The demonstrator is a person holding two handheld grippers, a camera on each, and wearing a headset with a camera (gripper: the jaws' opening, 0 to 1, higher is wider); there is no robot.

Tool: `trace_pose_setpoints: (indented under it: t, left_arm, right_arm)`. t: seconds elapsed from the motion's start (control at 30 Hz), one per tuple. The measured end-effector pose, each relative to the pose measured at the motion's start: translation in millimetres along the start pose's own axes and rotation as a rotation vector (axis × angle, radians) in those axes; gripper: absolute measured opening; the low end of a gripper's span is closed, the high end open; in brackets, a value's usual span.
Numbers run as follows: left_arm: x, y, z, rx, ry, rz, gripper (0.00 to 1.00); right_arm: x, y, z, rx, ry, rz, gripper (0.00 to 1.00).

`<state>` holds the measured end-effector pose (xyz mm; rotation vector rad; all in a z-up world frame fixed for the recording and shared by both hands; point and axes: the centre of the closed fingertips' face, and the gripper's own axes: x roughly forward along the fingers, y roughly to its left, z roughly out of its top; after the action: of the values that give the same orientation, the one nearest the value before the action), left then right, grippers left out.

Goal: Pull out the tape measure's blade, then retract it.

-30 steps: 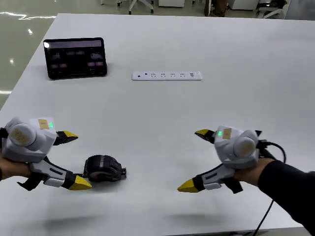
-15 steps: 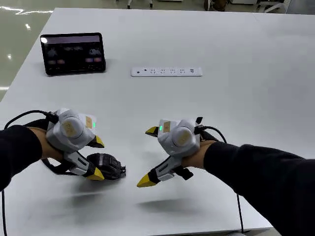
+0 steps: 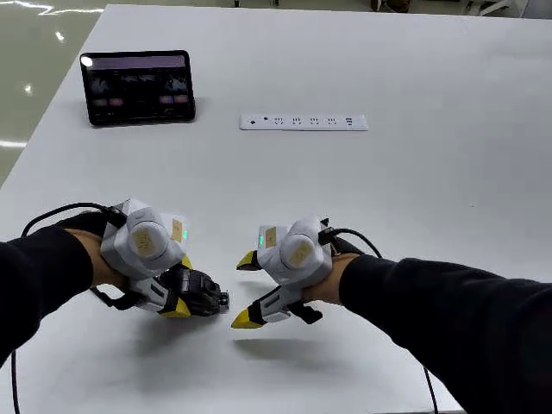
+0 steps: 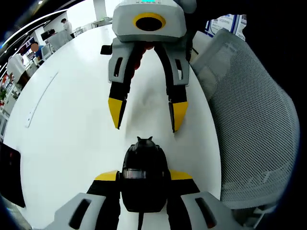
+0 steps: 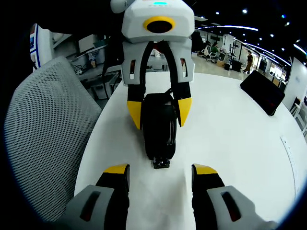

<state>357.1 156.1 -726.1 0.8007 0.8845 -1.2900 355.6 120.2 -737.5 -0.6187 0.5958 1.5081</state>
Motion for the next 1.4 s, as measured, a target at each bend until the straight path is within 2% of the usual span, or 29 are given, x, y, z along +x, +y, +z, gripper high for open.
trace_pose_setpoints:
  t: [0.1, 0.23, 0.43, 0.5, 0.77, 0.8, 0.97, 1.07, 1.23, 1.4]
  left_arm:
    - [0.2, 1.5, -0.4, 0.001, 0.002, 0.000, 0.33]
    - [1.3, 2.7, -1.5, -0.001, 0.005, -0.003, 0.33]
    - [2.4, 2.9, -2.7, 0.002, 0.010, -0.003, 0.33]
    - [2.5, 3.1, -2.9, 0.000, 0.010, -0.001, 0.33]
    - [3.5, 3.8, -3.7, 0.007, 0.018, 0.010, 0.33]
    - [3.4, 4.2, -3.9, 0.008, 0.017, 0.013, 0.33]
    - [1.9, 2.8, -3.4, 0.010, 0.005, 0.014, 0.33]
    - [1.4, 2.9, -3.9, 0.010, 0.012, 0.012, 0.33]
    - [2.1, 2.9, -2.7, -0.001, 0.006, 0.013, 0.33]
    - [2.1, 2.9, -2.4, -0.004, 0.010, 0.009, 0.33]
  right_arm:
    - [8.6, -1.1, -4.2, -0.008, 0.022, -0.003, 0.37]
    - [16.9, 1.9, -9.2, 0.009, 0.043, 0.024, 0.30]
    - [23.3, 0.7, -8.9, -0.008, 0.052, 0.019, 0.19]
    - [25.7, -2.1, -7.5, -0.032, 0.048, -0.001, 0.12]
    - [25.5, -1.3, -5.6, -0.051, 0.047, 0.010, 0.12]
    - [25.1, -1.2, -5.6, -0.071, 0.042, 0.008, 0.11]
    - [23.4, 0.9, -5.7, -0.079, 0.032, 0.019, 0.09]
    - [19.9, 0.3, -5.6, -0.057, 0.022, 0.025, 0.09]
    - [13.0, -0.5, -15.2, -0.014, 0.015, 0.020, 0.09]
    - [10.4, -0.5, -18.6, 0.002, 0.017, 0.016, 0.09]
